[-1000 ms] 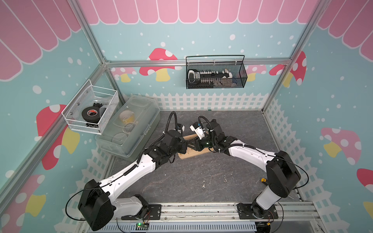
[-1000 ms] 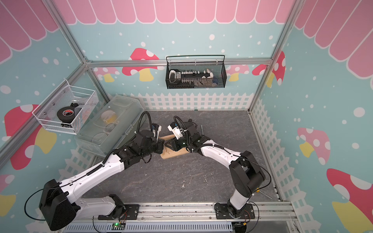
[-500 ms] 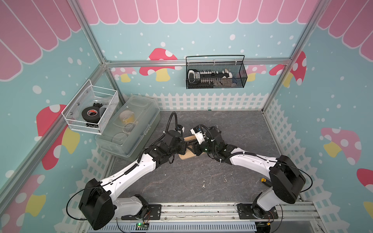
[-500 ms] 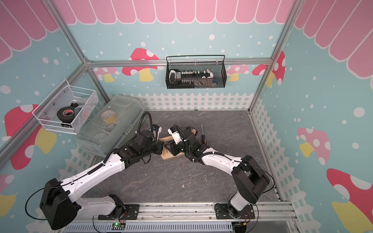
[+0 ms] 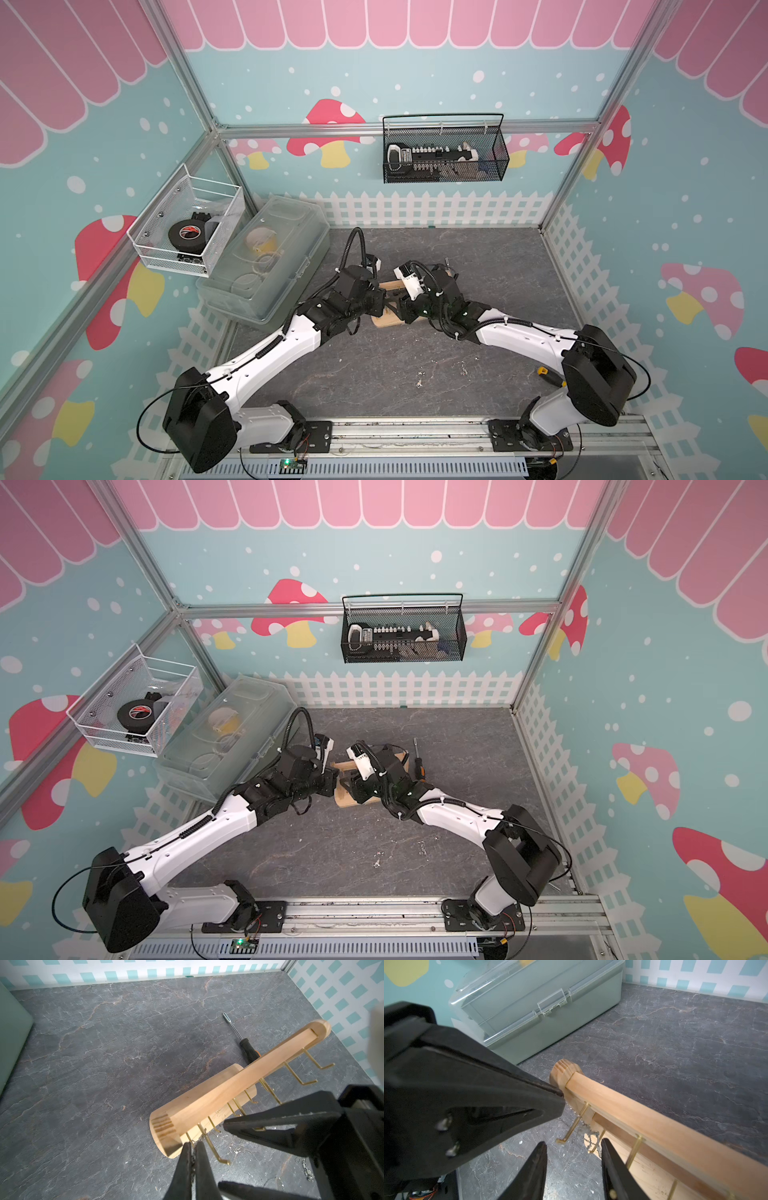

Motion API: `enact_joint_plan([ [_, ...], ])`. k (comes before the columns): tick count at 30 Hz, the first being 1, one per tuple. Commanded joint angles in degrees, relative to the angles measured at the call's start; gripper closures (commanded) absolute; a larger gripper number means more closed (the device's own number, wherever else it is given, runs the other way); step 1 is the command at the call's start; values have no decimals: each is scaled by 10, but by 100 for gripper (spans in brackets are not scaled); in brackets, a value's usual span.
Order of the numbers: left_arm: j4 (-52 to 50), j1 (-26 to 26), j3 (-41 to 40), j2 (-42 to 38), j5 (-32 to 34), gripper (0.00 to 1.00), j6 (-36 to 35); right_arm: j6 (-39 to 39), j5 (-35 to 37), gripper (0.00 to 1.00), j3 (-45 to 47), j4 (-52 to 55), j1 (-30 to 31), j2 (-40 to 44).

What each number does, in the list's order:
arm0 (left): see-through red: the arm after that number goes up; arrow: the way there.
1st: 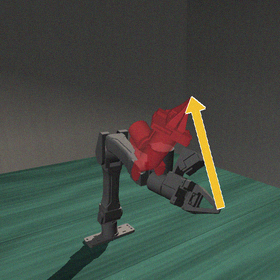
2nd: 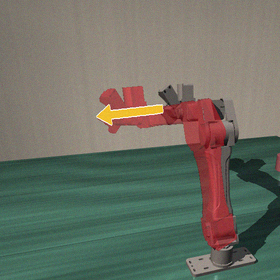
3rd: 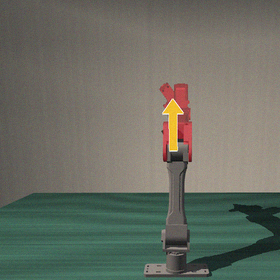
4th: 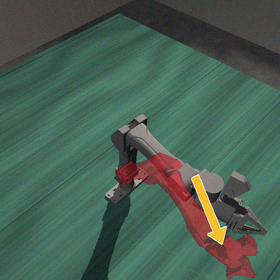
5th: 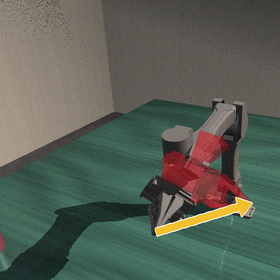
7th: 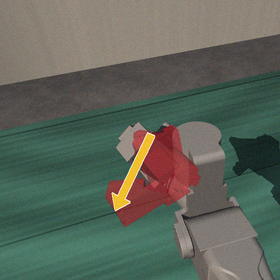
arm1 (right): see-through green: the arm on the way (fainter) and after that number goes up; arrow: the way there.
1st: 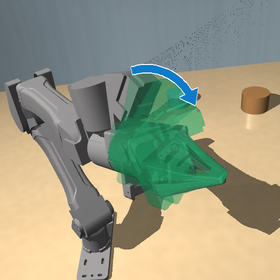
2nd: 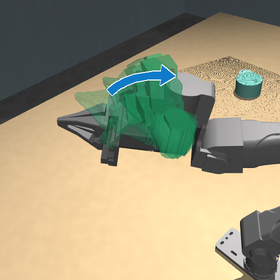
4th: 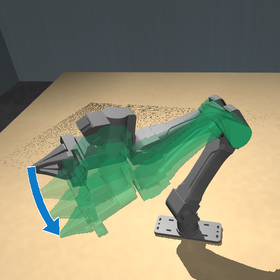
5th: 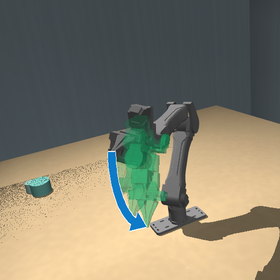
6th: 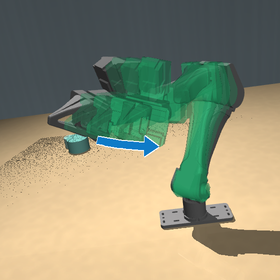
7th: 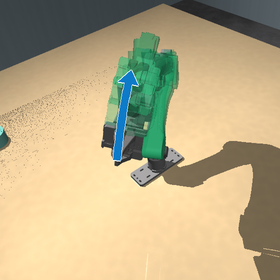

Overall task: Hang the necklace on the jewelry display stand
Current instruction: Hang the necklace on the stand.

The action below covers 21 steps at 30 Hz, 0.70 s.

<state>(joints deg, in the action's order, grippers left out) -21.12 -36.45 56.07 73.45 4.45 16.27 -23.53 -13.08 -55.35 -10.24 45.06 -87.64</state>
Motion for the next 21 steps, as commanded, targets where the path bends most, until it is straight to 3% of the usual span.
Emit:
enact_joint_plan([
  [1,8,3,16,10,-11,100,-2,21,-29,56,-28,30,0,20],
  [10,7,4,21,15,-16,100,-3,23,-34,60,-46,67,-8,43],
  [21,6,8,24,18,-24,100,-2,28,-22,61,39,48,-2,97],
])
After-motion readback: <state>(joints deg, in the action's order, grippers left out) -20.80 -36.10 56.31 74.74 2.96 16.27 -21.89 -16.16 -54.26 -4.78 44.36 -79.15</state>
